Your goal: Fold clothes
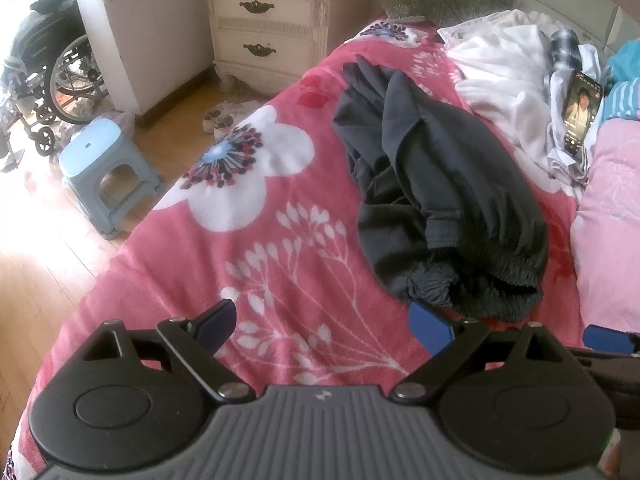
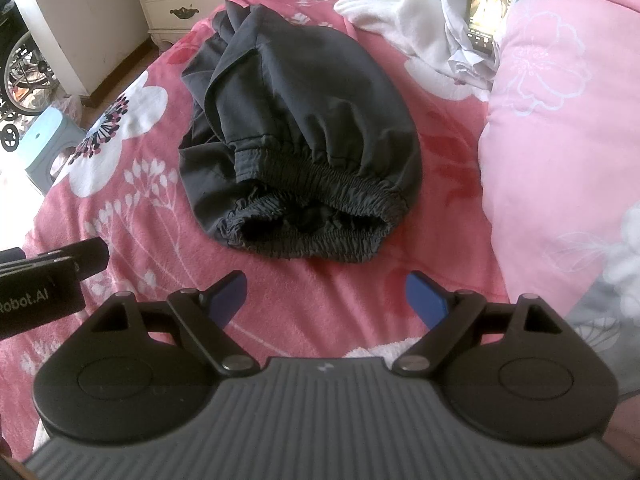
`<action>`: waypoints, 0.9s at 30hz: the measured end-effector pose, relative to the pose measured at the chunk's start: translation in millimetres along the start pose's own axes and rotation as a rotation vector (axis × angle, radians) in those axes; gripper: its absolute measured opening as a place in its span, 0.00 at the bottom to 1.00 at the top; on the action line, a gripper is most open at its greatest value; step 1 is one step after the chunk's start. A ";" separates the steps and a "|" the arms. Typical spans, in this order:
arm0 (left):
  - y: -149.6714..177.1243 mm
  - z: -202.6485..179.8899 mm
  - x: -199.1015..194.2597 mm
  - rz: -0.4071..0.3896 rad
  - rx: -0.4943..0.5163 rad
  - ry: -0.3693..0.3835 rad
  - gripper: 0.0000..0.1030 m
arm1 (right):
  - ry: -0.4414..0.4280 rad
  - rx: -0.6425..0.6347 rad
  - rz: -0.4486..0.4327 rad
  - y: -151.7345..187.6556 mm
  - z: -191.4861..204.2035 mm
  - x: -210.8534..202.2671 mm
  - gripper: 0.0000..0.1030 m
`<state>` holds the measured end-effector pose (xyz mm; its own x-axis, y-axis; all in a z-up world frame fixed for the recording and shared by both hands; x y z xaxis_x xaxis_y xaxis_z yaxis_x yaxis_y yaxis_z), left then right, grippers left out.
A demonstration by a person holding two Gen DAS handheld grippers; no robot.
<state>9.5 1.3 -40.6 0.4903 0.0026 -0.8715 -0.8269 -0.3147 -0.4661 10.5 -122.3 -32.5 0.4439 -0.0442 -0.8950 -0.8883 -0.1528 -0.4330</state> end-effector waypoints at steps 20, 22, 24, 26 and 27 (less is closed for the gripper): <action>0.6 -0.9 3.3 0.008 0.009 -0.004 0.91 | -0.003 -0.005 0.004 -1.0 1.5 3.3 0.84; 0.8 -1.6 3.4 0.008 0.013 -0.004 0.91 | -0.004 -0.005 0.005 -1.4 1.3 3.9 0.84; 0.9 -2.0 3.7 0.008 0.016 -0.003 0.91 | -0.004 -0.006 0.005 -1.5 1.4 3.9 0.84; 1.4 -2.1 4.0 0.009 0.017 -0.003 0.91 | -0.003 -0.006 0.004 -1.6 1.4 4.2 0.84; 1.6 -2.0 4.2 0.009 0.017 -0.003 0.91 | -0.003 -0.006 0.004 -1.5 1.4 4.4 0.84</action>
<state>10.8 -1.1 -44.6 0.4818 0.0028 -0.8763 -0.8359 -0.2985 -0.4605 13.7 -120.9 -36.0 0.4400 -0.0416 -0.8970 -0.8894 -0.1581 -0.4290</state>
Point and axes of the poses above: each gripper's, at about its wrist camera, not at the fingertips, and x roughly the way its jaws point, z to its left, y to its underside, the point moved 4 cm from there along x, roughly the way its jaws point, and after that the axes turned 15 degrees about -x, right-handed, at the moved point
